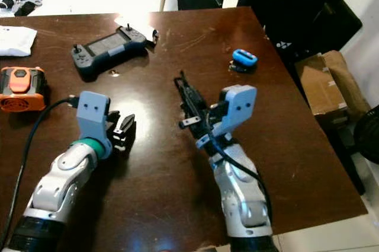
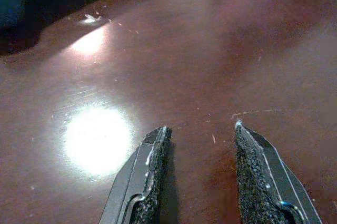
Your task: Hang keys on a hook
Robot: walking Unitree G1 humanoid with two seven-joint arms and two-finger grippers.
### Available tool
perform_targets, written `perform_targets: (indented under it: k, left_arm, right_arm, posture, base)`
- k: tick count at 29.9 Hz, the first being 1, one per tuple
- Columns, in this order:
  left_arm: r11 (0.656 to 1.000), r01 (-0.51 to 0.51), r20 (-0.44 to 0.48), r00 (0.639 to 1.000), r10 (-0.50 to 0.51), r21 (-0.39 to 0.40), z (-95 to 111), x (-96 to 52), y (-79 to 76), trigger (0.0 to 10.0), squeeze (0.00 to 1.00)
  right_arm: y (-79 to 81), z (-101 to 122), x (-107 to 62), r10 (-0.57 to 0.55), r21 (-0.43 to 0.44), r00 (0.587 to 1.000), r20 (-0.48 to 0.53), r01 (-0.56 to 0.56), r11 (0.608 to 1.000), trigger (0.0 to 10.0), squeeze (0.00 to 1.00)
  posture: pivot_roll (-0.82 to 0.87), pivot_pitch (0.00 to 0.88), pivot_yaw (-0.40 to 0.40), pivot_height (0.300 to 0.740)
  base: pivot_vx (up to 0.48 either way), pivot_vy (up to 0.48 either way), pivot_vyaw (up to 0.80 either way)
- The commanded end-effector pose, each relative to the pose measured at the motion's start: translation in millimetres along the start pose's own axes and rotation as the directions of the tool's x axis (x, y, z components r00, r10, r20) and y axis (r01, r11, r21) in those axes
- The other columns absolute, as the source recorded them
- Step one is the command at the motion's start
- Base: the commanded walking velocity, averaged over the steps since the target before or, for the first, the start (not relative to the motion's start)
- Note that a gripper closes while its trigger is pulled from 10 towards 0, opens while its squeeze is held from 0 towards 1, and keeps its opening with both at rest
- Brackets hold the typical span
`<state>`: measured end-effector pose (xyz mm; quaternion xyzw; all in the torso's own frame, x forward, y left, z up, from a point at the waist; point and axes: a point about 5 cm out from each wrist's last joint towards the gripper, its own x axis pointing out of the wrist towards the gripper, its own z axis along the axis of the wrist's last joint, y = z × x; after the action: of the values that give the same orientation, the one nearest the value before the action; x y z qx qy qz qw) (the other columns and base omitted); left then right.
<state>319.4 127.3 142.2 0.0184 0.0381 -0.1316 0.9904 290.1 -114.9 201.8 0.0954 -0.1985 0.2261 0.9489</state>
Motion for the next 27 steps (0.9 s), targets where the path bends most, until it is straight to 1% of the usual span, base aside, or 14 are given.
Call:
perform_targets:
  k: [1, 3, 5, 7, 8, 9, 10, 13, 15, 17, 20, 22, 27]
  left_arm:
    - [1.000, -0.010, -0.010, 1.000, 0.010, 0.007, -10.5, -2.1, -1.5, 10.0, 0.00]
    - [1.000, -0.010, -0.010, 1.000, 0.010, 0.007, -10.5, -2.1, -1.5, 10.0, 0.00]
    - [0.999, -0.029, -0.010, 1.000, 0.029, 0.018, -20.9, -6.1, -0.7, 10.0, 0.00]
    - [0.999, -0.029, -0.010, 1.000, 0.029, 0.018, -20.9, -6.1, -0.7, 10.0, 0.00]
    - [0.999, -0.034, -0.017, 0.999, 0.034, 0.018, -25.4, -7.9, -0.2, 10.0, 0.00]
    - [0.999, -0.034, -0.017, 0.999, 0.034, 0.018, -25.4, -7.9, -0.2, 10.0, 0.00]
    - [0.999, -0.035, -0.024, 0.999, 0.035, 0.018, -29.5, -8.9, -0.1, 10.0, 0.00]
    - [0.999, -0.035, -0.024, 0.999, 0.035, 0.018, -29.5, -8.9, -0.1, 10.0, 0.00]
    - [0.999, -0.018, -0.034, 0.999, 0.020, 0.042, -35.0, -8.2, -2.2, 10.0, 0.00]
    - [0.999, -0.017, -0.035, 0.999, 0.018, 0.045, -35.5, -7.2, -2.8, 10.0, 0.00]
    - [0.999, -0.026, -0.032, 0.999, 0.027, 0.046, -34.9, -5.9, -2.5, 10.0, 0.00]
    - [0.998, -0.047, -0.023, 0.999, 0.048, 0.047, -33.1, -4.0, -1.1, 10.0, 0.00]
    - [0.997, -0.055, -0.014, 0.998, 0.056, 0.051, -31.8, -3.4, -0.6, 10.0, 0.00]
  right_arm:
    - [-7.3, -15.2, -13.5, -0.066, -0.086, 0.996, -0.053, 0.062, 0.994, 10.0, 0.00]
    - [-7.3, -15.2, -13.5, -0.066, -0.086, 0.996, -0.053, 0.062, 0.994, 10.0, 0.00]
    - [-18.0, -36.6, -34.6, -0.181, -0.162, 0.976, -0.121, 0.160, 0.974, 10.0, 0.00]
    - [-18.0, -36.6, -34.6, -0.181, -0.162, 0.976, -0.121, 0.160, 0.974, 10.0, 0.00]
    - [-23.5, -41.7, -42.1, -0.227, -0.183, 0.965, -0.133, 0.201, 0.962, 10.0, 0.00]
    - [-23.5, -41.7, -42.1, -0.227, -0.183, 0.965, -0.133, 0.201, 0.962, 10.0, 0.00]
    - [-30.2, -43.6, -47.2, -0.269, -0.201, 0.953, -0.137, 0.239, 0.950, 10.0, 0.00]
    - [-30.2, -43.6, -47.2, -0.269, -0.201, 0.953, -0.137, 0.239, 0.950, 10.0, 0.00]
    - [-39.2, -44.1, -49.3, -0.304, -0.235, 0.943, -0.133, 0.268, 0.934, 10.0, 0.00]
    - [-40.1, -44.1, -48.5, -0.305, -0.246, 0.943, -0.132, 0.267, 0.932, 10.0, 0.00]
    - [-39.2, -44.3, -46.9, -0.300, -0.248, 0.945, -0.130, 0.262, 0.933, 10.0, 0.00]
    - [-36.0, -44.5, -42.8, -0.281, -0.257, 0.951, -0.126, 0.242, 0.936, 10.0, 0.00]
    - [-35.1, -44.0, -40.1, -0.275, -0.262, 0.954, -0.121, 0.236, 0.936, 10.0, 0.00]
  posture:
    - [-0.13, 0.142, 0.044, 0.740]
    - [-0.13, 0.142, 0.044, 0.740]
    - [-0.14, 0.133, 0.043, 0.740]
    - [-0.14, 0.133, 0.043, 0.740]
    - [-0.14, 0.131, 0.044, 0.740]
    - [-0.14, 0.131, 0.044, 0.740]
    - [-0.15, 0.127, 0.047, 0.740]
    - [-0.15, 0.127, 0.047, 0.740]
    - [-0.15, 0.120, 0.055, 0.740]
    - [-0.15, 0.118, 0.056, 0.740]
    - [-0.14, 0.116, 0.056, 0.740]
    - [-0.14, 0.113, 0.055, 0.740]
    - [-0.14, 0.113, 0.052, 0.740]
  base:
    - [0.000, 0.000, 0.00]
    - [0.000, 0.000, 0.00]
    - [0.000, 0.000, 0.00]
    - [0.000, 0.000, 0.00]
    - [0.000, 0.000, 0.00]
    - [0.000, 0.000, 0.00]
    - [0.000, 0.000, 0.00]
    - [0.000, 0.000, 0.00]
    - [0.000, 0.000, 0.00]
    - [0.000, 0.000, 0.00]
    - [0.000, 0.000, 0.00]
    - [0.000, 0.000, 0.00]
    - [0.000, 0.000, 0.00]
